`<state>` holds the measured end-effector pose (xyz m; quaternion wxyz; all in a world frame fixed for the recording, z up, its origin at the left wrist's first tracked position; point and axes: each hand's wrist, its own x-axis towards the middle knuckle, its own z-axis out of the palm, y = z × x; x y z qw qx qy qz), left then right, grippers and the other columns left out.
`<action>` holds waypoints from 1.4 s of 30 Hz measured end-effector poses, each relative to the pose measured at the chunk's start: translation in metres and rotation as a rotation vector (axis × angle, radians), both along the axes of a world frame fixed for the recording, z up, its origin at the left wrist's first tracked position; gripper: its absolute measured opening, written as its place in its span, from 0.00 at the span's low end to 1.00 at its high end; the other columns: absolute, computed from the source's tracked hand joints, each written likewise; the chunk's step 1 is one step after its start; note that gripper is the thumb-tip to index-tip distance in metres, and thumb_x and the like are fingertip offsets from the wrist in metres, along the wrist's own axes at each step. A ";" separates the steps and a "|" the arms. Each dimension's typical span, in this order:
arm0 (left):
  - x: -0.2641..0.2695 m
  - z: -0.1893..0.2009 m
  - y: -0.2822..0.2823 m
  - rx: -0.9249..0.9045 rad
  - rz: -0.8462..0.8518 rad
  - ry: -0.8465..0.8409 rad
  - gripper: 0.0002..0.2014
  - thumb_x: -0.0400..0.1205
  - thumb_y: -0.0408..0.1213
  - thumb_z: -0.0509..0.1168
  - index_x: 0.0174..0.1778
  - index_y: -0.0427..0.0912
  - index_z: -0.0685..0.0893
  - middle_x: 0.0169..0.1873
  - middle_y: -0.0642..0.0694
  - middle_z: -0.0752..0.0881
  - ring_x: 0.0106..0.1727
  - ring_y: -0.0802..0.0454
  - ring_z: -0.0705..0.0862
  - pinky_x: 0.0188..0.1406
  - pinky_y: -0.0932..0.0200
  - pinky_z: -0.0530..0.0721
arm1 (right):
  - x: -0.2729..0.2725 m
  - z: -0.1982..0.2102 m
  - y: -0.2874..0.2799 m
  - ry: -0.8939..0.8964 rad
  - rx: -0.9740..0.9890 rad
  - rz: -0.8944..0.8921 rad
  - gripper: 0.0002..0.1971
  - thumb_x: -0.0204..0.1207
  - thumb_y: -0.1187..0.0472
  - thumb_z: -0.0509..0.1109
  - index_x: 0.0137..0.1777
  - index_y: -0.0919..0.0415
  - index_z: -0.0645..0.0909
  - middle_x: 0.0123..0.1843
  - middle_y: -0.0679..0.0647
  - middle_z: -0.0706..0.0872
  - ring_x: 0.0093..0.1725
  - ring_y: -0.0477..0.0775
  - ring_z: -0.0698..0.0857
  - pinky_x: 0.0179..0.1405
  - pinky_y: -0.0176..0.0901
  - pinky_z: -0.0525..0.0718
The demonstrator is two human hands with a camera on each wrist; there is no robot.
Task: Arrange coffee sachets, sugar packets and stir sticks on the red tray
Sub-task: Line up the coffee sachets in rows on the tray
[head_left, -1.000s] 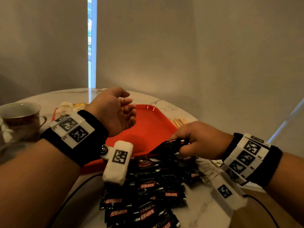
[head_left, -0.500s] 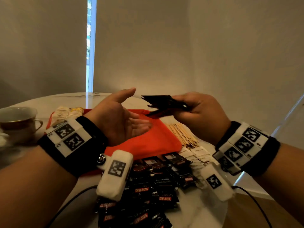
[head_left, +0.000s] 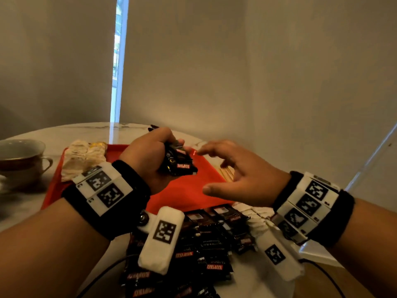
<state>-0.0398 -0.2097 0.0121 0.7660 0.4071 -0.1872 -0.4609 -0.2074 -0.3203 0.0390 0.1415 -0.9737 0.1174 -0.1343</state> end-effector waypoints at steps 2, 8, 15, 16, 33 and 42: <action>0.008 0.000 0.001 0.013 0.043 0.029 0.05 0.82 0.33 0.58 0.44 0.39 0.78 0.39 0.43 0.83 0.34 0.50 0.85 0.30 0.56 0.86 | -0.013 -0.002 -0.010 0.159 0.033 -0.140 0.27 0.74 0.44 0.78 0.72 0.36 0.75 0.68 0.40 0.78 0.60 0.38 0.81 0.56 0.36 0.85; 0.020 0.001 0.004 0.000 0.019 0.097 0.05 0.80 0.39 0.61 0.44 0.41 0.78 0.43 0.46 0.82 0.39 0.52 0.82 0.45 0.55 0.81 | -0.032 -0.017 -0.017 0.745 -0.055 -0.230 0.45 0.59 0.37 0.85 0.77 0.38 0.72 0.71 0.36 0.75 0.69 0.41 0.74 0.73 0.44 0.76; 0.017 -0.001 0.004 -0.002 0.026 0.102 0.07 0.81 0.38 0.62 0.50 0.40 0.74 0.46 0.43 0.74 0.41 0.49 0.77 0.46 0.36 0.89 | -0.027 -0.046 -0.011 0.834 -0.265 -0.132 0.52 0.55 0.39 0.87 0.80 0.38 0.66 0.69 0.41 0.73 0.66 0.47 0.74 0.68 0.52 0.82; 0.017 -0.002 0.004 -0.007 0.019 0.107 0.07 0.81 0.38 0.62 0.50 0.39 0.74 0.46 0.43 0.74 0.41 0.49 0.77 0.45 0.36 0.89 | -0.027 -0.048 -0.012 0.820 -0.283 -0.126 0.50 0.58 0.41 0.86 0.80 0.39 0.66 0.68 0.42 0.73 0.66 0.48 0.74 0.67 0.51 0.82; 0.026 -0.004 0.003 0.024 -0.060 0.104 0.08 0.77 0.41 0.67 0.50 0.44 0.79 0.39 0.47 0.80 0.30 0.51 0.80 0.53 0.42 0.85 | -0.039 -0.041 -0.025 0.486 -0.249 -0.115 0.26 0.78 0.57 0.70 0.74 0.34 0.79 0.60 0.36 0.87 0.53 0.35 0.82 0.55 0.35 0.81; 0.023 -0.003 0.002 0.031 -0.030 0.100 0.09 0.81 0.41 0.64 0.54 0.43 0.77 0.42 0.45 0.78 0.33 0.47 0.82 0.36 0.53 0.83 | -0.051 -0.024 -0.032 0.399 -0.212 -0.273 0.28 0.75 0.63 0.68 0.73 0.37 0.82 0.53 0.32 0.86 0.42 0.27 0.81 0.38 0.22 0.71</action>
